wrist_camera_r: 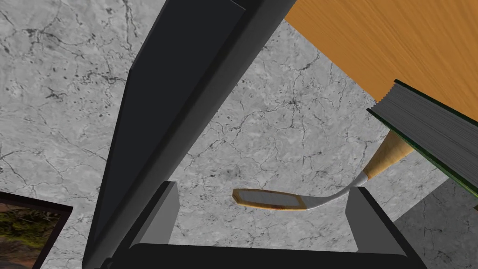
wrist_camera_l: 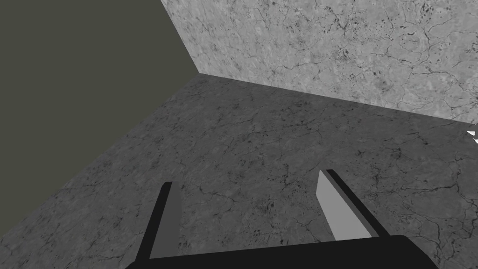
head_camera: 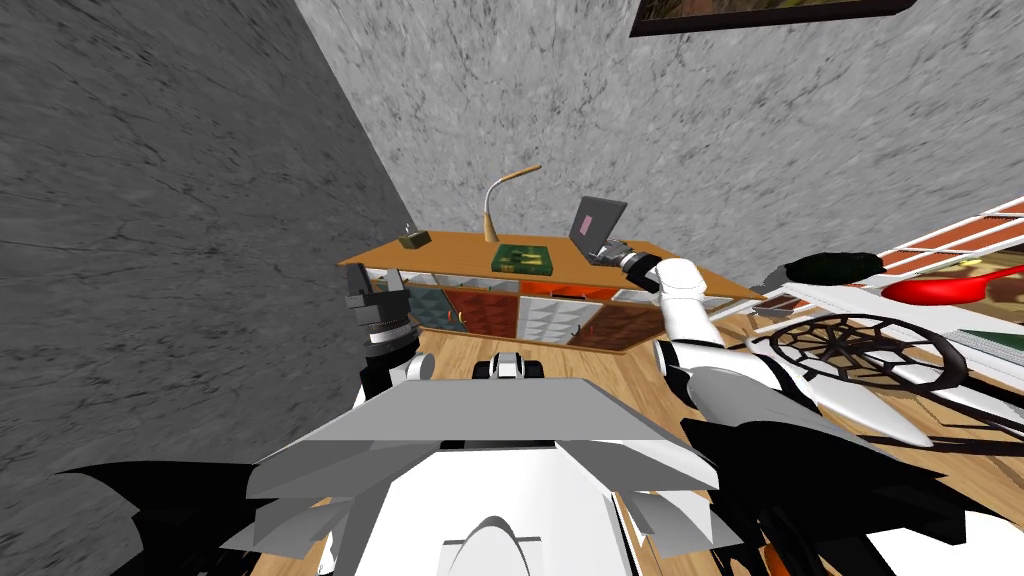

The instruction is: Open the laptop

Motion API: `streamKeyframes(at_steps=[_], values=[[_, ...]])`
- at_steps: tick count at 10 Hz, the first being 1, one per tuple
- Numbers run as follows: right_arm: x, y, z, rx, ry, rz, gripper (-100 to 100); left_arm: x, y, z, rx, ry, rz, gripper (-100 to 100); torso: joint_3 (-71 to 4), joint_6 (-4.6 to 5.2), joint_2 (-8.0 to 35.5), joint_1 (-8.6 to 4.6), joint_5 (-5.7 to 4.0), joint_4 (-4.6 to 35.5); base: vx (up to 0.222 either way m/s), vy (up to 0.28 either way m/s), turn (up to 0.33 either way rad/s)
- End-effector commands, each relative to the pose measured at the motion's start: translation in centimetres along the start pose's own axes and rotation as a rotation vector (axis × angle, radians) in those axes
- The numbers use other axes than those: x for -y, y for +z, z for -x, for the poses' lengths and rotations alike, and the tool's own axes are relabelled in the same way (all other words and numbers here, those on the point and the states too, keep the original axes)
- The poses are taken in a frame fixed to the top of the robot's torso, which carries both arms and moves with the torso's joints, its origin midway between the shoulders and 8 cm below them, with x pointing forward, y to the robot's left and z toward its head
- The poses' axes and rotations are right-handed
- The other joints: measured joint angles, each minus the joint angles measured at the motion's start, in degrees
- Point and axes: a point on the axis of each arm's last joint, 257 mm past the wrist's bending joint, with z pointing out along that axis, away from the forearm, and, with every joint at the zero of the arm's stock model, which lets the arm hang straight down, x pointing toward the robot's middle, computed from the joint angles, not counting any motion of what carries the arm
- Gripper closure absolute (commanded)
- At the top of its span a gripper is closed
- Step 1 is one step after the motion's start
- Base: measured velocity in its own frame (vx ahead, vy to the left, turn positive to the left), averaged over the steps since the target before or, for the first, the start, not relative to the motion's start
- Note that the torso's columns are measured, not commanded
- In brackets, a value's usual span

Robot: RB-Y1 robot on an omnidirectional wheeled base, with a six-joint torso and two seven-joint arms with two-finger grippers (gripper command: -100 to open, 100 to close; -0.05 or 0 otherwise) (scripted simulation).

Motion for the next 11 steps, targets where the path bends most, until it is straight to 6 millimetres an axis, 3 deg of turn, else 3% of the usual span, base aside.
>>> streamKeyframes(at_steps=[1, 2, 3, 4, 5, 6, 8, 9, 10, 11], values=[[1.9, -0.2, -0.4, -0.023, -0.006, -0.021, -100, 0.0, 0.0, 0.0, 0.0, 0.0, 0.0, 0, 0.0, -0.01, 0.0, -0.09, -0.01, 0.0, 0.032, 0.046, 0.001], [4.7, -0.6, 0.2, -0.038, -0.04, -0.054, -100, 0.0, 0.0, 0.0, 0.0, 0.0, 0.0, 0, 0.0, 0.0, 0.1, -0.29, -0.08, 0.0, 0.035, 0.082, 0.01], [4.7, -0.7, -0.6, -0.052, -0.028, -0.056, -100, 0.0, 0.0, 0.0, 0.0, 0.0, 0.0, 0, 0.0, -0.01, 0.0, -0.11, -0.03, 0.0, 0.039, 0.074, 0.001], [7.4, -1.2, -0.2, -0.071, -0.054, -0.09, -100, 0.0, 0.0, 0.0, 0.0, 0.0, 0.0, 0, 0.0, 0.01, 0.0, -0.1, -0.03, 0.0, 0.05, 0.086, 0.008], [7.4, -1.2, 0.3, -0.063, -0.062, -0.089, -100, 0.0, 0.0, 0.0, 0.0, 0.0, 0.0, 0, 0.0, 0.01, 0.0, -0.03, 0.0, 0.0, 0.051, 0.084, -0.006], [7.4, -1.3, -0.7, -0.079, -0.047, -0.091, -100, 0.0, 0.0, 0.0, 0.0, 0.0, 0.0, 0, 0.0, -0.02, 0.0, -0.04, 0.0, 0.0, 0.024, 0.04, -0.003], [12.3, -2.9, -0.3, -0.121, -0.079, -0.157, -100, 0.0, 0.0, 0.0, 0.0, 0.0, 0.0, 0, 0.0, -0.02, -0.1, -0.14, -0.05, 0.0, 0.043, 0.091, 0.013], [12.3, -2.9, -0.6, -0.126, -0.074, -0.157, -100, 0.0, 0.0, 0.0, 0.0, 0.0, 0.0, 0, -0.1, -0.02, -0.1, 0.04, 0.03, 0.0, 0.063, 0.099, -0.009], [14.5, -3.8, -0.5, -0.145, -0.085, -0.187, -100, 0.0, 0.0, 0.0, 0.0, 0.0, 0.0, 0, -0.1, -0.06, -0.1, 0.0, 0.04, 0.0, 0.059, 0.089, 0.01], [14.5, -3.8, -0.5, -0.145, -0.085, -0.187, -100, 0.0, 0.0, 0.0, 0.0, 0.0, 0.0, 0, -0.1, -0.05, -0.1, -0.06, 0.02, 0.0, 0.041, 0.063, 0.007]])
